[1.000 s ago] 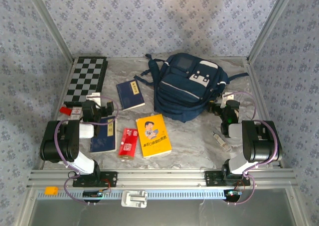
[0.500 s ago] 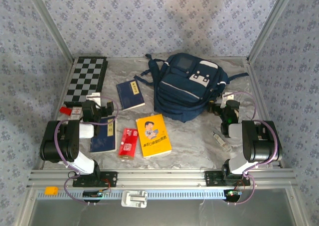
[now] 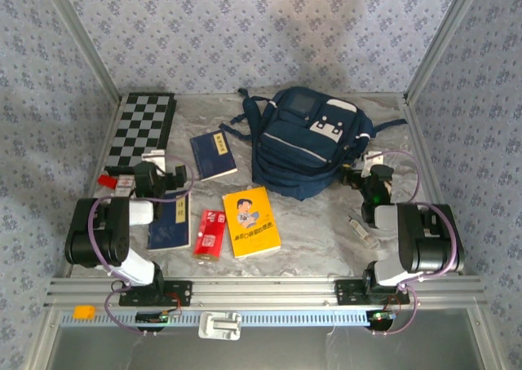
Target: Pack the student bag
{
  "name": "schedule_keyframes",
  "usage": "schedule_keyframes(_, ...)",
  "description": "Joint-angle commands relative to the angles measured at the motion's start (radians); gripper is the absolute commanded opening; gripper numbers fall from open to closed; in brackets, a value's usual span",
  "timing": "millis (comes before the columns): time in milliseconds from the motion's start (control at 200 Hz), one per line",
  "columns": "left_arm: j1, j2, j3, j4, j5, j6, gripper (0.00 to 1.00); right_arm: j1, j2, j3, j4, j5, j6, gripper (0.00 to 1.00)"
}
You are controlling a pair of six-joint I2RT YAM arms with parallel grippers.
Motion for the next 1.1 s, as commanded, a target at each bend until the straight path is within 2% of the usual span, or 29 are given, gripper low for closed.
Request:
schedule_keyframes(0, 0.004, -0.081, 0.063, -0.118, 0.023, 0.009, 1.0, 0.001, -0.123, 0.008, -0.097, 0.024, 0.008, 1.0)
schedule_keyframes(215, 0.003, -0.25, 0.126, -0.357, 0.035, -0.058, 1.0, -0.042, -0.32, 0.103, -0.449, -0.015, 0.148, 1.0)
schedule_keyframes(360, 0.006, -0.395, 0.143, -0.442, 0.103, -0.139, 1.0, -0.087, -0.398, 0.184, -0.722, 0.022, 0.44, 1.0)
schedule_keyframes(405, 0.006, -0.434, 0.142, -0.444, 0.135, -0.188, 1.0, -0.12, -0.402, 0.202, -0.793, -0.049, 0.488, 1.0)
schedule_keyframes(530, 0.005, -0.494, 0.169, -0.537, 0.143, -0.401, 1.0, -0.222, -0.397, 0.187, -0.816, -0.222, 0.607, 1.0)
schedule_keyframes(590, 0.005, -0.507, 0.162, -0.553, 0.161, -0.455, 1.0, -0.23, -0.394, 0.202, -0.855, -0.269, 0.624, 1.0)
schedule_keyframes(670, 0.007, -0.507, 0.169, -0.593, 0.199, -0.5, 1.0, -0.184, -0.386, 0.23, -0.914, -0.315, 0.622, 1.0)
schedule_keyframes(770, 0.005, -0.496, 0.202, -0.671, 0.272, -0.532, 1.0, -0.095, -0.359, 0.267, -0.974, -0.322, 0.613, 1.0)
schedule_keyframes(830, -0.013, -0.5, 0.208, -0.704, 0.275, -0.575, 1.0, -0.041, -0.345, 0.28, -0.999, -0.312, 0.621, 1.0)
schedule_keyframes(1009, -0.175, -0.534, 0.183, -0.712, 0.241, -0.614, 1.0, 0.123, -0.274, 0.329, -0.987, -0.293, 0.64, 0.95)
schedule_keyframes(1094, -0.255, -0.547, 0.173, -0.707, 0.205, -0.638, 1.0, 0.17, -0.223, 0.366, -0.982, -0.292, 0.634, 0.91)
